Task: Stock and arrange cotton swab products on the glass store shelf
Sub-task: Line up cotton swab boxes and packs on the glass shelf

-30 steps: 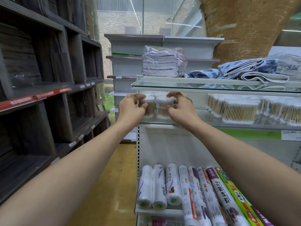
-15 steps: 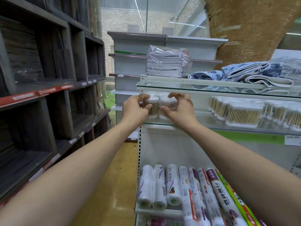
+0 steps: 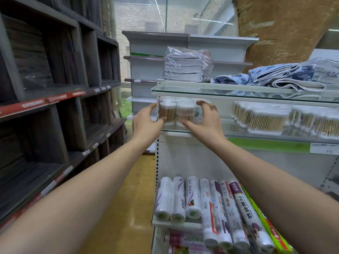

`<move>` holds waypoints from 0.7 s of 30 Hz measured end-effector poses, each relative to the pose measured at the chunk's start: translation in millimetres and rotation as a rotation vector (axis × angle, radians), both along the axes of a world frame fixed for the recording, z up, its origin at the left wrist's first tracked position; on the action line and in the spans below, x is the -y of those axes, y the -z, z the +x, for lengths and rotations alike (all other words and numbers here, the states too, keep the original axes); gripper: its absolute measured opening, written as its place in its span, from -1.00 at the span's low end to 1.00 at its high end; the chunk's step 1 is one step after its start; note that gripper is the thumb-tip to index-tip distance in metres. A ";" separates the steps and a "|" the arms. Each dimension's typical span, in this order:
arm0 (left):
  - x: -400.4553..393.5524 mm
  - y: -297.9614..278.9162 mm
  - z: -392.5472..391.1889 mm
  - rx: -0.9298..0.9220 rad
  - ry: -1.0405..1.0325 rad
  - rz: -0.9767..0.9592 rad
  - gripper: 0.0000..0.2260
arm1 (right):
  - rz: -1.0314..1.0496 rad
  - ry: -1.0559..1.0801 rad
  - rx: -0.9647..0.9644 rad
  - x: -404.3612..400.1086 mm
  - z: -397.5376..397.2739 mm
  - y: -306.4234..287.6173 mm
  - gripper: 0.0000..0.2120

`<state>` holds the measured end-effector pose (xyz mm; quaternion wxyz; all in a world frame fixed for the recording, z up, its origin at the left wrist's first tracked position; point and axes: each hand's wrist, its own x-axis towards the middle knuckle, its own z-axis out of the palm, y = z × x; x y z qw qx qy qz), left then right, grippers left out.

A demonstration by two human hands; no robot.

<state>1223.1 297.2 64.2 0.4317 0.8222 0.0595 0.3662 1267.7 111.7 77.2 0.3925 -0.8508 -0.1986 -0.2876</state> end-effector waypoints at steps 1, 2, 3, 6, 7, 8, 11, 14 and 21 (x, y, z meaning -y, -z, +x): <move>3.9 0.1 -5.7 0.000 -0.019 0.018 -0.47 | -0.003 -0.004 0.006 4.8 -3.4 0.5 -0.29; 8.2 -0.3 -11.7 -0.001 -0.040 0.036 -0.47 | -0.008 -0.011 0.010 10.0 -5.9 1.5 -0.30; 12.8 -0.8 -17.5 -0.003 -0.059 0.048 -0.47 | -0.013 -0.021 0.010 15.6 -8.1 2.6 -0.31; 27.5 -1.3 -32.3 -0.033 -0.094 0.059 -0.43 | -0.025 -0.055 -0.008 32.2 -13.2 5.2 -0.33; 31.7 -0.7 -36.0 -0.046 -0.099 0.062 -0.41 | -0.026 -0.062 -0.014 37.5 -14.7 6.3 -0.34; 35.4 0.1 -38.8 -0.058 -0.107 0.062 -0.40 | -0.022 -0.068 -0.018 42.3 -16.0 7.4 -0.35; 44.7 2.9 -45.8 -0.080 -0.147 0.057 -0.41 | -0.024 -0.089 -0.038 51.6 -20.2 11.8 -0.35; 51.7 4.7 -50.8 -0.101 -0.166 0.050 -0.42 | -0.061 -0.089 -0.041 54.6 -20.5 14.4 -0.45; 54.9 -0.3 -52.4 -0.125 -0.137 0.094 -0.43 | -0.112 -0.061 -0.095 48.6 -13.5 10.6 -0.65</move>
